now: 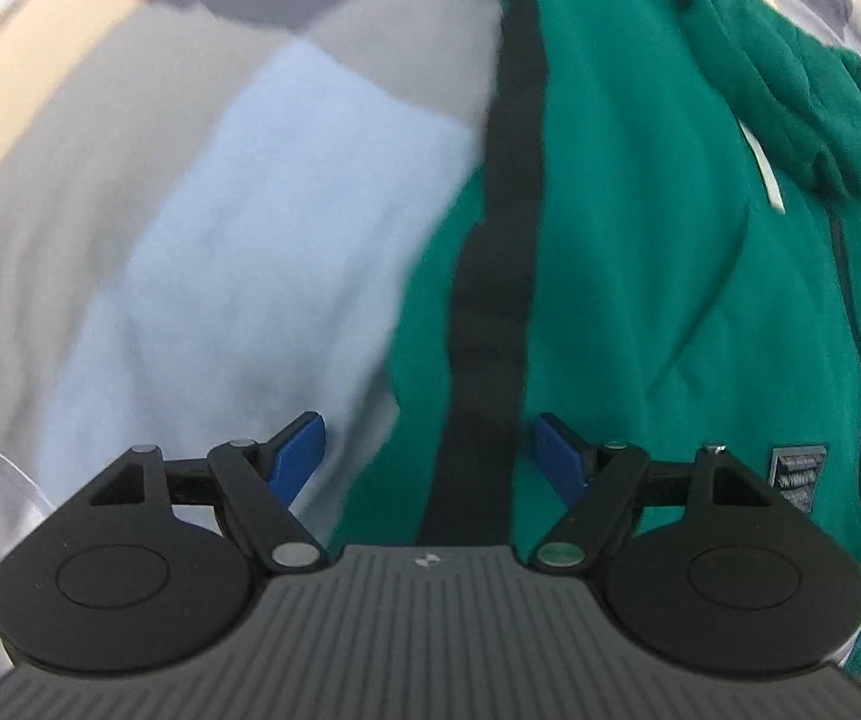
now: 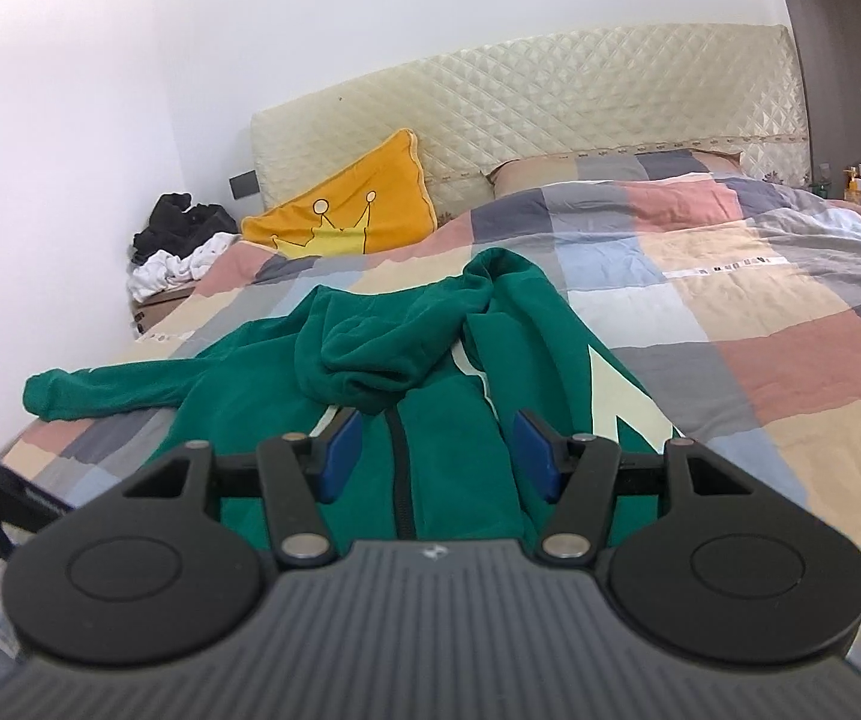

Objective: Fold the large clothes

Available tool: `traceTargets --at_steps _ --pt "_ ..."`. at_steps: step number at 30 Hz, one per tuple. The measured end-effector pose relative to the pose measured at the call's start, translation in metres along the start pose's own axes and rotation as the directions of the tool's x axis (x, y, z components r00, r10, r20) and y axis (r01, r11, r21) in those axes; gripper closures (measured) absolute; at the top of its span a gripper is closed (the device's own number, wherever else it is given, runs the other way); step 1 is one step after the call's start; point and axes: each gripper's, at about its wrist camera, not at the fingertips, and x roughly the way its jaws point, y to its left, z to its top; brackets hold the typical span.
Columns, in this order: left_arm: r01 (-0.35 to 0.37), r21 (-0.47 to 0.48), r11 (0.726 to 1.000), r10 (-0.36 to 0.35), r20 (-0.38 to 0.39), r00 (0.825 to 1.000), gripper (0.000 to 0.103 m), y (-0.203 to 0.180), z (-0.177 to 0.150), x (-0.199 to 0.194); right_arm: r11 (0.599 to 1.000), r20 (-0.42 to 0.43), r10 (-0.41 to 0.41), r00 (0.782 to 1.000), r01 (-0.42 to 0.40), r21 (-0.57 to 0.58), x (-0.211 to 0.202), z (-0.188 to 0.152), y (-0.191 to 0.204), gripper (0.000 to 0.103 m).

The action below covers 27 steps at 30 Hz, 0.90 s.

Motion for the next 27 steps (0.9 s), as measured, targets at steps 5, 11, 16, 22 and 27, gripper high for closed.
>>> traceTargets --at_steps 5,11,16,22,27 --pt "0.027 0.066 0.997 -0.026 -0.012 1.000 0.046 -0.011 -0.017 -0.007 1.000 -0.019 -0.016 1.000 0.017 0.013 0.003 -0.001 -0.004 0.044" --pt "0.040 0.119 0.992 -0.043 0.025 0.999 0.091 -0.004 -0.021 -0.032 1.000 -0.033 -0.020 0.999 0.021 0.019 0.003 -0.002 -0.006 0.044" --pt "0.073 0.089 0.993 -0.081 0.082 0.993 0.093 0.021 -0.013 -0.071 0.999 -0.045 -0.022 0.999 0.024 0.038 0.003 -0.001 -0.008 0.044" --pt "0.021 0.018 1.000 -0.023 0.123 0.992 0.093 0.056 0.001 -0.088 0.996 -0.069 -0.041 0.997 0.046 0.077 0.004 -0.001 -0.018 0.044" --pt "-0.015 0.055 0.998 0.008 0.115 0.993 0.088 0.036 -0.011 -0.071 0.991 -0.100 -0.059 0.993 0.070 0.116 0.006 -0.001 -0.030 0.044"
